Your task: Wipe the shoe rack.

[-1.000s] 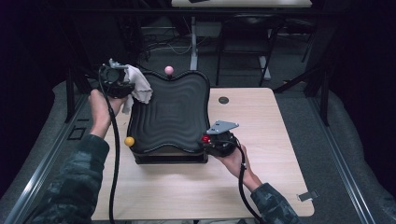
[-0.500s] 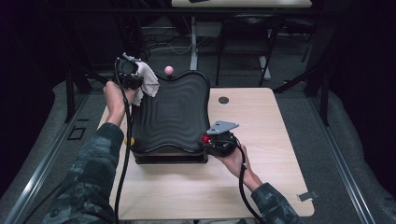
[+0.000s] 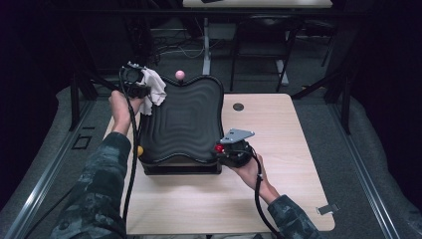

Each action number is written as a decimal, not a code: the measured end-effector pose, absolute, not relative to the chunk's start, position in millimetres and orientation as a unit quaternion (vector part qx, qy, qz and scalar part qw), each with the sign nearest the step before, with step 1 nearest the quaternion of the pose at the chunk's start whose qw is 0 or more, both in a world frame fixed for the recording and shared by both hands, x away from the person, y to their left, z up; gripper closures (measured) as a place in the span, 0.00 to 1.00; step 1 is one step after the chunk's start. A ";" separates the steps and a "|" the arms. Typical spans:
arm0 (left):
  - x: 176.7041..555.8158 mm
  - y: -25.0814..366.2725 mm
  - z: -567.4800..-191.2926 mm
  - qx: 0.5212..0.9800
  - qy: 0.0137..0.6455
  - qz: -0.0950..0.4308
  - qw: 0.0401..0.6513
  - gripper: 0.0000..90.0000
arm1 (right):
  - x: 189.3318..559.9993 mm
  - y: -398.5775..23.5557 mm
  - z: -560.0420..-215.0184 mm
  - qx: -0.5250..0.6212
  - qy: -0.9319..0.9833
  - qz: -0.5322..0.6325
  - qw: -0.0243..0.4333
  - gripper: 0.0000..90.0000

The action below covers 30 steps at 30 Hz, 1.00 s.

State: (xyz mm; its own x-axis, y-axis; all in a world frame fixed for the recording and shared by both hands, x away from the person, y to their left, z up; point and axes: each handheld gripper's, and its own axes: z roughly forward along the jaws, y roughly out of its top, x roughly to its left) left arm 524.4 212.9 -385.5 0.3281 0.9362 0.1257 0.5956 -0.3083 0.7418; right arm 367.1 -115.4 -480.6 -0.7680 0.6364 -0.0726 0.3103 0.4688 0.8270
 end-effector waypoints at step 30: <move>456.5 212.0 -420.3 0.793 0.476 0.246 0.291 0.93 | 367.0 -115.2 -480.6 0.283 0.836 0.430 0.191 0.67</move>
